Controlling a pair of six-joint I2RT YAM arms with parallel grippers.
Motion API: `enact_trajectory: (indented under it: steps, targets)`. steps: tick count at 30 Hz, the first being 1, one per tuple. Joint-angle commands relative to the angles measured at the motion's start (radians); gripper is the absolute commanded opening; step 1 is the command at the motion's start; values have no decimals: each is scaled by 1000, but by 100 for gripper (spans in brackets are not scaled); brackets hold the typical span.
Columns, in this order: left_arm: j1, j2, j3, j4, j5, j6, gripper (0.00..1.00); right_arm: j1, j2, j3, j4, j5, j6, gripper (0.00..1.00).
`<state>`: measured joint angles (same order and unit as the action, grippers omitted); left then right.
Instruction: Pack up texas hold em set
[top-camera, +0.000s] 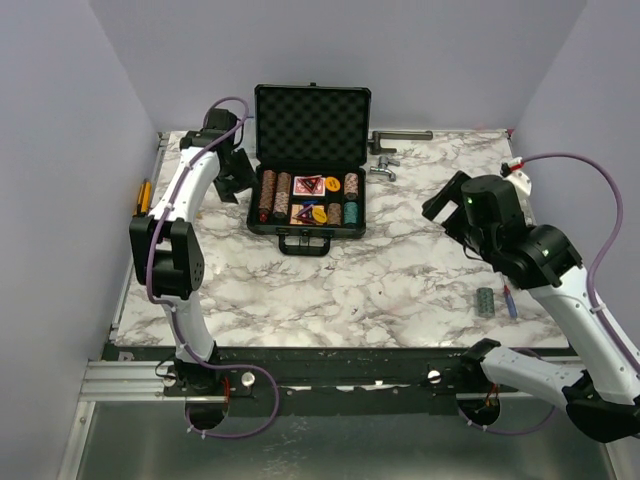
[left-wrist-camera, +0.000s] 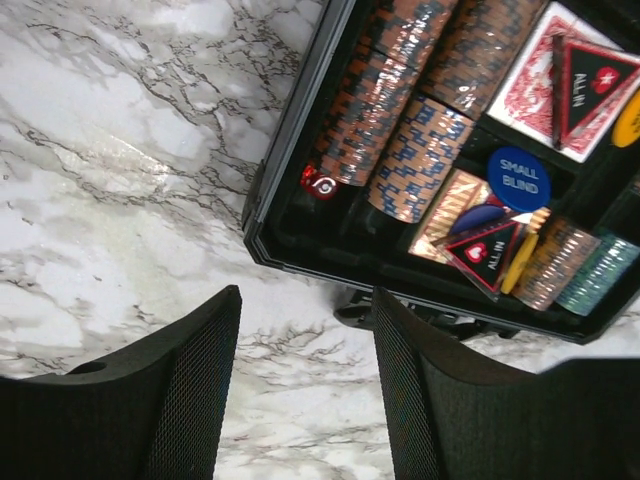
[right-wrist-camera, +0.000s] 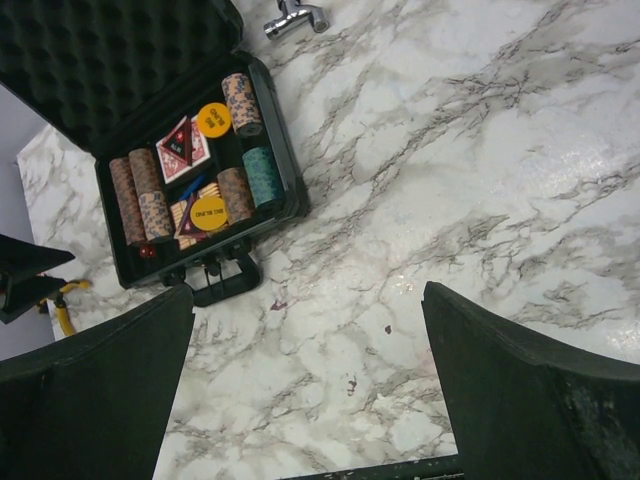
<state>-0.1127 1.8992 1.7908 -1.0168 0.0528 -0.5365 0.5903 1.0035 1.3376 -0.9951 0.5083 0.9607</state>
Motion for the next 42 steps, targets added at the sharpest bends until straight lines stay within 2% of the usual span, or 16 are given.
enact_trajectory:
  steps: [1,7,17,26,27,30,32,33,42]
  targets:
    - [12,54,-33,8,-44,70,55,8,22,-5,11,-17,-19,100]
    - [17,100,-47,10,-73,96,50,8,55,3,25,-25,-56,100]
    - [18,141,-91,6,-80,55,42,8,96,6,59,-58,-82,100]
    - [17,173,-107,3,-69,28,41,8,72,7,33,-58,-78,100]
    - [17,169,-112,4,-66,26,38,8,69,4,31,-57,-77,100]
    - [18,163,-129,3,-60,22,16,8,58,6,23,-59,-74,100]
    - [18,152,-151,1,-65,11,8,8,53,11,13,-62,-71,100]
    - [18,146,-162,1,-65,7,1,8,49,13,9,-62,-70,100]
    - [15,6,-359,42,-70,-16,0,7,-21,1,-28,-65,-44,100]
